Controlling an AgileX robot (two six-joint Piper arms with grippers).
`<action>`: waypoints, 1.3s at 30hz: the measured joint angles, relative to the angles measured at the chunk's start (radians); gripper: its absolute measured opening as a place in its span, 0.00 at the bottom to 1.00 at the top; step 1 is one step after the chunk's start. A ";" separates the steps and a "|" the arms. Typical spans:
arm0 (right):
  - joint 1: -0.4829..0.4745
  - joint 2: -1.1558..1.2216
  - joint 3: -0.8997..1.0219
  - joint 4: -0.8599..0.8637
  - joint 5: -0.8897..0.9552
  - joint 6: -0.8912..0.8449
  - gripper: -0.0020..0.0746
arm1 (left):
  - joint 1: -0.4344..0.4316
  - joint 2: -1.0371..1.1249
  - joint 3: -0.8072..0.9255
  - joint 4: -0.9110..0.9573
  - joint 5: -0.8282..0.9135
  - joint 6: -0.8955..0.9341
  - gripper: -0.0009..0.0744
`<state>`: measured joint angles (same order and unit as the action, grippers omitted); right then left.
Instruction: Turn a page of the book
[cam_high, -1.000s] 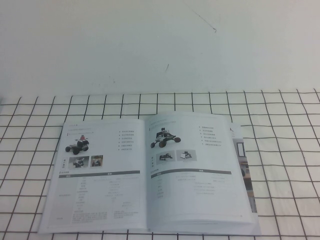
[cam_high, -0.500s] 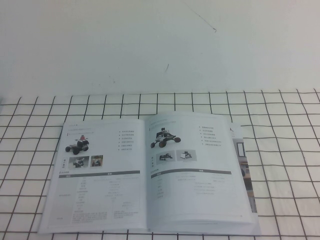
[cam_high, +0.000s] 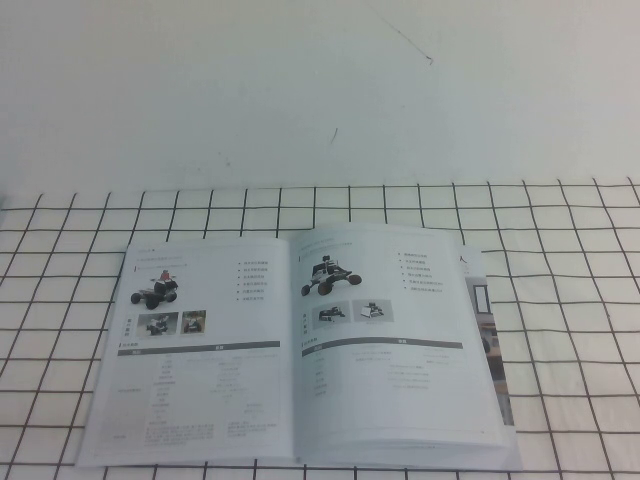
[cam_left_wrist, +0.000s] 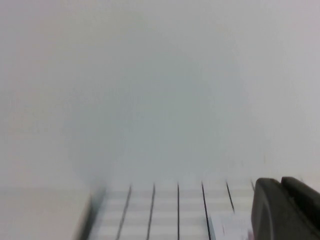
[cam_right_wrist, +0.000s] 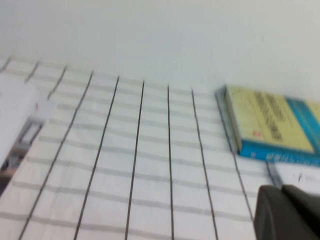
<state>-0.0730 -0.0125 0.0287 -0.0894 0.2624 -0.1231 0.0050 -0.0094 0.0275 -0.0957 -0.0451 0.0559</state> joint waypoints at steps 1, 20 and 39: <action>0.000 0.000 0.000 0.000 -0.047 0.000 0.03 | 0.000 0.000 0.000 0.002 -0.071 0.000 0.01; 0.000 0.000 0.000 0.018 -0.583 0.006 0.03 | 0.000 -0.004 0.000 0.006 -0.613 -0.049 0.01; 0.000 0.000 -0.139 0.082 -0.560 0.000 0.03 | 0.000 -0.004 -0.053 0.014 -0.327 -0.056 0.01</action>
<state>-0.0730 -0.0125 -0.1102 -0.0076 -0.2972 -0.1229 0.0050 -0.0138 -0.0253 -0.0820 -0.3724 0.0000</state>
